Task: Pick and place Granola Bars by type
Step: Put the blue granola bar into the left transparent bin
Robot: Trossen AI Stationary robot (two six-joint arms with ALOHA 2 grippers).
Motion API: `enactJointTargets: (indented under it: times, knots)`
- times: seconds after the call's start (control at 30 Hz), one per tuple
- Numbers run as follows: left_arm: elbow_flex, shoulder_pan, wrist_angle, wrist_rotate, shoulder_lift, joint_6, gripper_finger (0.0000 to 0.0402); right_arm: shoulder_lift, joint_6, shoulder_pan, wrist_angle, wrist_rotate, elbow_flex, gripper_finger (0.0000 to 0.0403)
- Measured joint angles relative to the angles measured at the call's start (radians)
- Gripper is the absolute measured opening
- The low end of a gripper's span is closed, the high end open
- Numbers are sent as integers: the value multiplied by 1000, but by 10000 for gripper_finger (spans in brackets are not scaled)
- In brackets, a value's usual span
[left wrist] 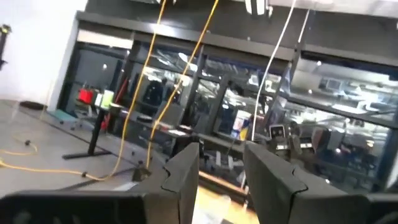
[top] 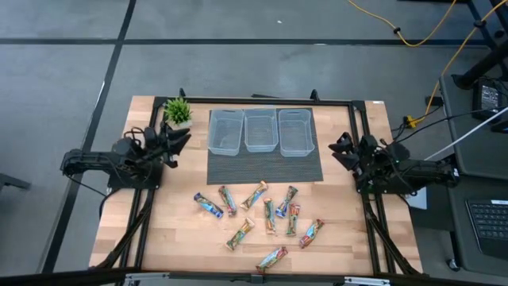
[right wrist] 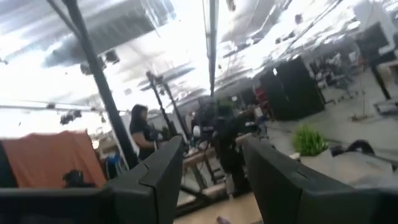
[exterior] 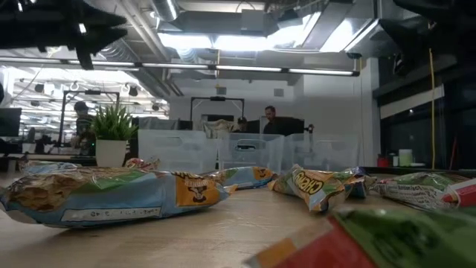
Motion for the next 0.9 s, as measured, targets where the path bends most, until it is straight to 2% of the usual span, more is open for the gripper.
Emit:
enactJointTargets:
  times: [0.1,0.17,0.33,0.43,0.57,0.63,0.77,0.9]
  knots:
    - [79,0,-35,-13,6,8,120,0,-25,0,27,3,3,174]
    - [163,0,-118,-19,31,9,120,1,-26,0,6,0,26,174]
    - [460,0,-379,11,218,10,113,20,-87,0,-132,16,143,174]
    - [663,0,-527,88,376,-3,107,34,-168,0,-201,55,224,174]
    - [923,0,-832,201,586,-50,105,50,-260,0,-257,92,306,174]
    - [1013,0,-976,268,681,-52,107,56,-278,0,-270,94,338,174]
    - [1119,0,-1161,361,840,-75,117,65,-292,0,-331,95,378,174]
    - [1139,0,-1220,509,941,-142,141,67,-291,0,-360,94,387,174]
